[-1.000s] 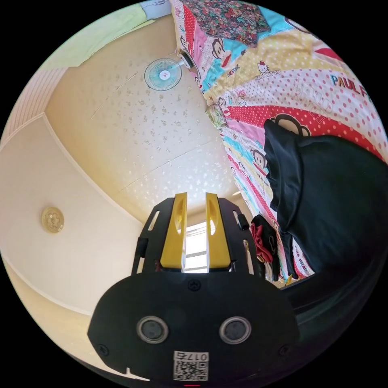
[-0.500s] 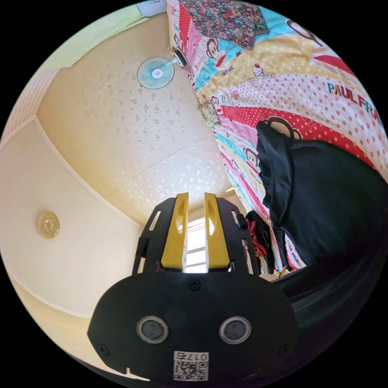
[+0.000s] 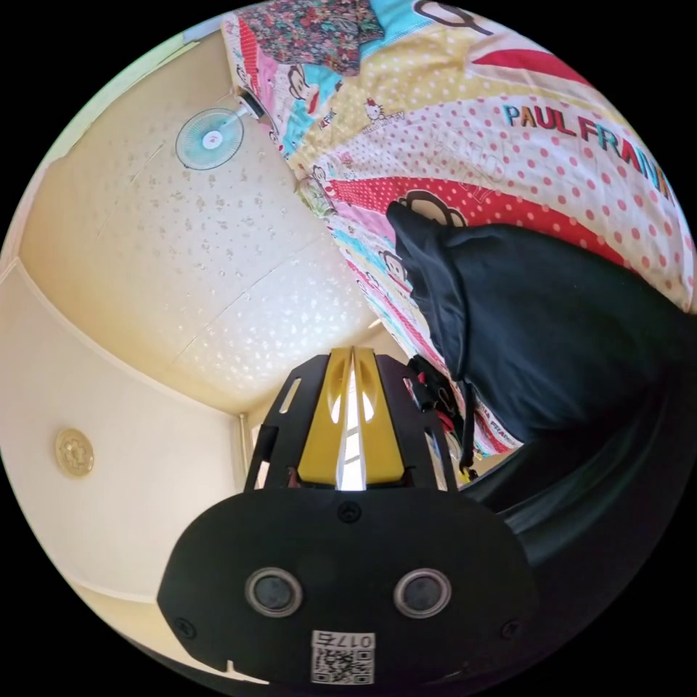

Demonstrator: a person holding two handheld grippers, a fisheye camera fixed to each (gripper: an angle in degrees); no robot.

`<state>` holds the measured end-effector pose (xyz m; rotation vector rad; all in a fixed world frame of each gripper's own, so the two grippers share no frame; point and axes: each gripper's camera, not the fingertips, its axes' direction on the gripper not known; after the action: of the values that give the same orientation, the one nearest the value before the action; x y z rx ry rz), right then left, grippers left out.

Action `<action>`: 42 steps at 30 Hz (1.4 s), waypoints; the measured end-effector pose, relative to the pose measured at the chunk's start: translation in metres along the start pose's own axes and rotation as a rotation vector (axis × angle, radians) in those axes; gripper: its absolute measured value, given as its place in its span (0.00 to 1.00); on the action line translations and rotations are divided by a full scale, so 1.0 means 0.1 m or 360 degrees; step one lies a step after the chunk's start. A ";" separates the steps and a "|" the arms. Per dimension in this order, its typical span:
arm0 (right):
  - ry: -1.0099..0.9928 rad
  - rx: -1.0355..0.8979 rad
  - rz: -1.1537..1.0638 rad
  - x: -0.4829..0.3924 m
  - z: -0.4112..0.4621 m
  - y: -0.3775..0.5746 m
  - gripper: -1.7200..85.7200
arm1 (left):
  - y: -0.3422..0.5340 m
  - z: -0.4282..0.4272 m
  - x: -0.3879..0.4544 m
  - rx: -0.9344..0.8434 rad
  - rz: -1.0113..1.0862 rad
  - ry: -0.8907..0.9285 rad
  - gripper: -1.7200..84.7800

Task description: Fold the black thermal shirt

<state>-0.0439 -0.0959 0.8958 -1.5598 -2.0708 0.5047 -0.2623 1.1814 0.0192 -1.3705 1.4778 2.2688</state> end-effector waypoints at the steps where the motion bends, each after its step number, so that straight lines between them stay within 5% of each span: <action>1: 0.0007 -0.0021 0.0020 0.02 0.00 -0.04 0.03 | 0.17 0.26 0.01 -0.0186 0.0047 0.0074 0.08; 10: -0.0034 -0.0122 0.0080 0.05 -0.19 -0.32 0.03 | 3.11 2.33 -0.83 -0.1721 0.0485 -0.0536 0.08; 15: 0.0168 -0.0385 0.0041 -0.07 -0.25 -0.47 0.03 | 4.84 2.69 -2.03 -0.2177 0.0598 -0.0710 0.08; 19: 0.0337 -0.0560 0.0021 -0.11 -0.39 -0.58 0.03 | 5.68 2.51 -3.34 -0.2483 0.0626 -0.1133 0.12; 26: 0.0528 -0.0703 0.0092 0.16 -0.70 -0.70 0.04 | 5.37 1.21 -4.40 -0.2388 0.0506 -0.1697 0.09; 30: 0.0603 -0.0657 0.0108 0.30 -0.79 -0.74 0.06 | 4.62 0.33 -4.14 -0.1935 0.0539 -0.2017 0.08; 37: 0.0975 -0.0819 -0.0086 0.06 -0.31 -0.91 0.10 | 3.43 -0.11 -3.31 -0.1139 0.0434 -0.1833 0.07; 42: 0.1355 -0.1006 -0.0227 -0.06 0.32 -1.00 0.13 | 3.45 0.33 -3.63 -0.1516 0.0506 -0.2087 0.11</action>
<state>-0.1394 -0.1298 0.9253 -1.5208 -1.6686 -0.8207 -0.2480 1.1576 0.5200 0.5456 0.1414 3.0435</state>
